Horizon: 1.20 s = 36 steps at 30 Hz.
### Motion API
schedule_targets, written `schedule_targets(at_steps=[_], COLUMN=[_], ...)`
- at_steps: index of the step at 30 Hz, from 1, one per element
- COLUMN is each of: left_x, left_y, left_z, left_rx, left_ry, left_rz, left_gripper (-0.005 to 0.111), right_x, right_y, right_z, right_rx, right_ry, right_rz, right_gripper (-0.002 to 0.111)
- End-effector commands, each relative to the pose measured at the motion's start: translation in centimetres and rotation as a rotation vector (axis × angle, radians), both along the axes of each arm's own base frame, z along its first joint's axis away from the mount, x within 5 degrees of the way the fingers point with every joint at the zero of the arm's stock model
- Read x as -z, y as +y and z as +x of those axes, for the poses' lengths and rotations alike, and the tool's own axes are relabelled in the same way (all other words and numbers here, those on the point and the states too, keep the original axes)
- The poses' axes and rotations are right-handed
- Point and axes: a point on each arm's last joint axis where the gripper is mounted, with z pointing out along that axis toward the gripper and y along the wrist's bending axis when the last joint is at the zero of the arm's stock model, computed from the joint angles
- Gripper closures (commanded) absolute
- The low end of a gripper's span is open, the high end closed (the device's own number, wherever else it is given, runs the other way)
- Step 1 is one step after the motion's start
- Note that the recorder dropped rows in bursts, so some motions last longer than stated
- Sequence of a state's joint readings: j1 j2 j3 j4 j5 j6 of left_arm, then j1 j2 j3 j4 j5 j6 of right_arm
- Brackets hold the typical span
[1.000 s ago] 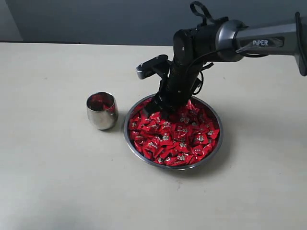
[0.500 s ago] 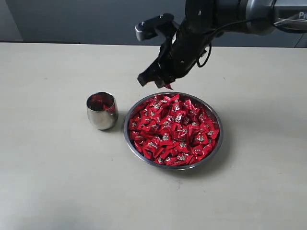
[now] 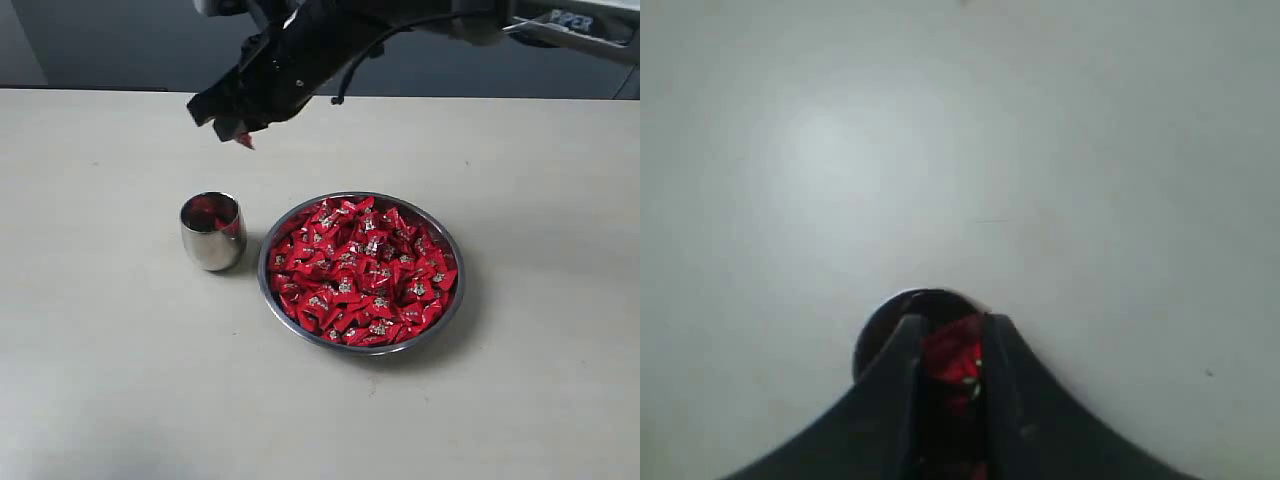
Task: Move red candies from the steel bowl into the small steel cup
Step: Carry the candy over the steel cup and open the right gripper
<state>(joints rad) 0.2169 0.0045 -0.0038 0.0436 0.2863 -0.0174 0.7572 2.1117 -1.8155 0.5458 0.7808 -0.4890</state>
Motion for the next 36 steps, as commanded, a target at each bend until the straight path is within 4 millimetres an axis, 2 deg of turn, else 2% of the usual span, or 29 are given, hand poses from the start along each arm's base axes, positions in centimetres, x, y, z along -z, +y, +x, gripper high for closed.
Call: schedule_targets(at_steps=[1, 7, 13, 15, 19, 22, 29, 33, 36], left_x=[0.1, 0.1, 0.1, 0.1, 0.1, 0.1, 0.1, 0.1, 0.1], left_y=[0.0, 0.0, 0.0, 0.0, 0.0, 0.0, 0.0, 0.0, 0.0], left_z=[0.0, 0.0, 0.0, 0.0, 0.0, 0.0, 0.0, 0.0, 0.0], left_rx=[-0.001, -0.001, -0.001, -0.001, -0.001, -0.001, -0.001, -0.001, -0.001], left_ry=[-0.003, -0.003, -0.003, -0.003, -0.003, -0.003, -0.003, -0.003, -0.003], left_rz=[-0.001, -0.001, -0.001, -0.001, -0.001, -0.001, -0.001, -0.001, -0.001], left_gripper=[0.106, 0.106, 0.106, 0.106, 0.106, 0.106, 0.106, 0.106, 0.106], right_x=[1.7, 4.1, 5.7, 6.0, 6.0, 6.1, 6.0, 4.8, 3.0], right_y=[2.2, 3.9, 4.0, 4.0, 4.0, 3.9, 3.9, 3.7, 3.2], right_z=[-0.6, -0.8, -0.6, -0.7, -0.8, -0.7, -0.8, -0.9, -0.8], right_rx=[-0.064, -0.098, -0.108, -0.117, -0.122, -0.126, -0.132, -0.107, -0.087], right_ry=[0.031, 0.058, 0.061, 0.054, 0.058, 0.043, 0.051, 0.048, -0.006], right_rz=[-0.026, -0.054, -0.099, -0.115, -0.121, -0.133, -0.139, -0.123, -0.124], right_gripper=[0.108, 0.108, 0.107, 0.103, 0.082, 0.073, 0.073, 0.074, 0.084])
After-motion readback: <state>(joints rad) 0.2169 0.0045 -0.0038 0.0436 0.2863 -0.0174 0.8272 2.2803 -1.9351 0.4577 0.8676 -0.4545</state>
